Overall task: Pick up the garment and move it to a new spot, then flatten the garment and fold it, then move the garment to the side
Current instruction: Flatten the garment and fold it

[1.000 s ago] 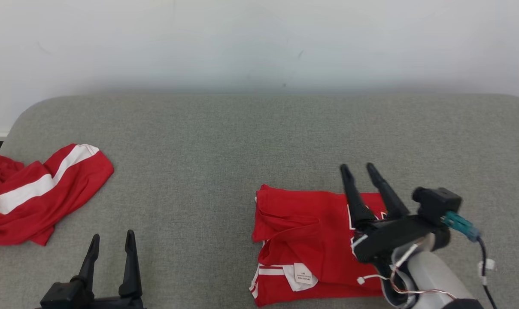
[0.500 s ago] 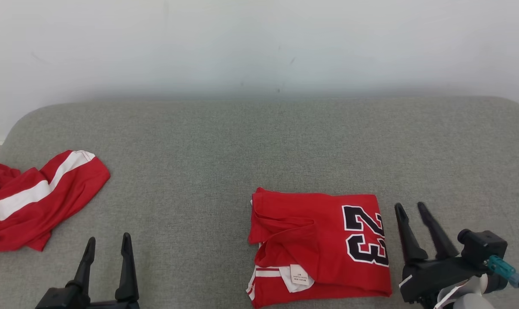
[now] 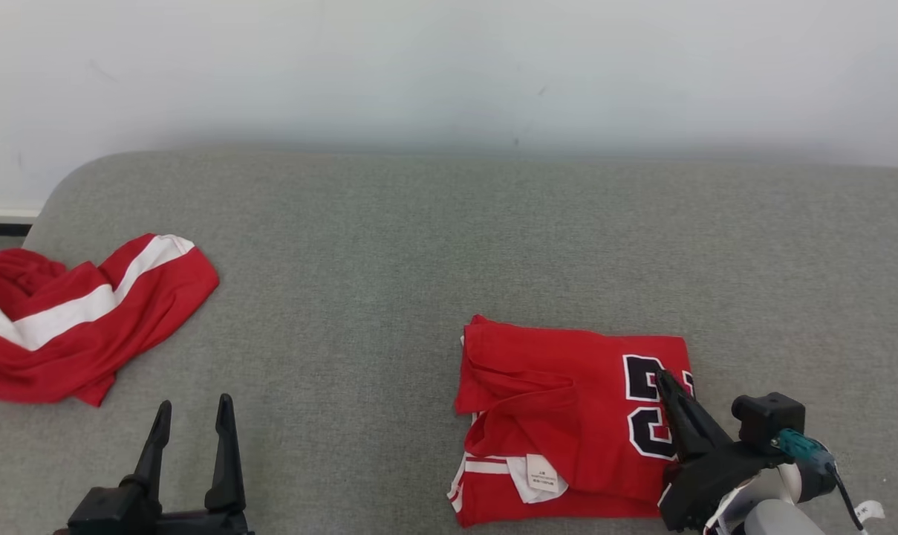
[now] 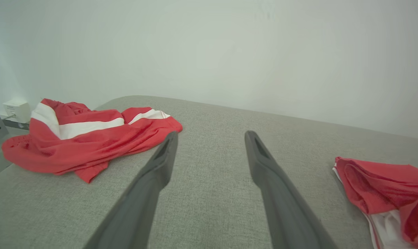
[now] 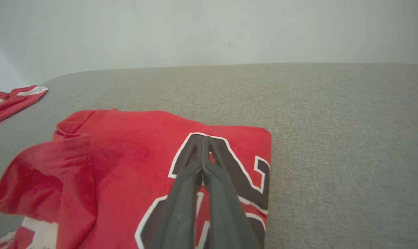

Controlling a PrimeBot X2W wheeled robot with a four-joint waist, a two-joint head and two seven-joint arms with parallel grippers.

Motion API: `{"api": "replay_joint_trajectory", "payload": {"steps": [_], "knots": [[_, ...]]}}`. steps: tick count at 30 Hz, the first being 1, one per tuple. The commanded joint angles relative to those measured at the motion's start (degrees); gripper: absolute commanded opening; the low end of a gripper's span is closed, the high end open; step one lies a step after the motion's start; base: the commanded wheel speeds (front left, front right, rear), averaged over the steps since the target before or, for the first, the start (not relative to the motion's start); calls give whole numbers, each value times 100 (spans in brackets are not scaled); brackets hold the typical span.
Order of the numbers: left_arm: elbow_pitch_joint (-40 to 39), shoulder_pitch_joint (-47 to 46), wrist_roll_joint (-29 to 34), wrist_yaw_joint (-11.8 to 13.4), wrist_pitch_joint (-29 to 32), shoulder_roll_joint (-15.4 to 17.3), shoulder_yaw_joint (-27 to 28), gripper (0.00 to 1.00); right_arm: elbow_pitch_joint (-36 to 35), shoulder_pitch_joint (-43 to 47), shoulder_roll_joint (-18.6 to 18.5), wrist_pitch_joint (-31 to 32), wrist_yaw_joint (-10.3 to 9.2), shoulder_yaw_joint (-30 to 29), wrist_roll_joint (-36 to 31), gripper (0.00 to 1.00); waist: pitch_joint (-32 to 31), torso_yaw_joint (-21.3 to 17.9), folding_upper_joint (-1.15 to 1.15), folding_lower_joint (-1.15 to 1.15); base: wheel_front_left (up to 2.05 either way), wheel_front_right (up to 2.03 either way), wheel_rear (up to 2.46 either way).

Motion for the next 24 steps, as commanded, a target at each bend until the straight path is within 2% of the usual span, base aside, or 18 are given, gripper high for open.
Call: {"api": "replay_joint_trajectory", "payload": {"steps": [1,7,11,20,24], "knots": [[16,-84,-12,4,-19,26,-1,100,185,-113,-3,-38,-13,77,25,0,62,86,0,0,0,0,0],[36,-123,-31,5,-18,41,-17,100,879,-368,125,-116,-13,353,255,0,126,208,0,0,0,0,0],[63,-156,-69,5,-18,38,-23,100,1187,-483,336,-149,-13,695,383,0,154,250,0,0,0,0,0],[50,-156,-56,4,-18,12,-30,100,940,-471,619,-156,-13,1298,429,0,137,290,0,0,0,0,0],[57,-168,-83,5,-18,1,-35,100,739,-346,744,-148,-13,1739,515,0,128,307,0,0,0,0,0]]}}
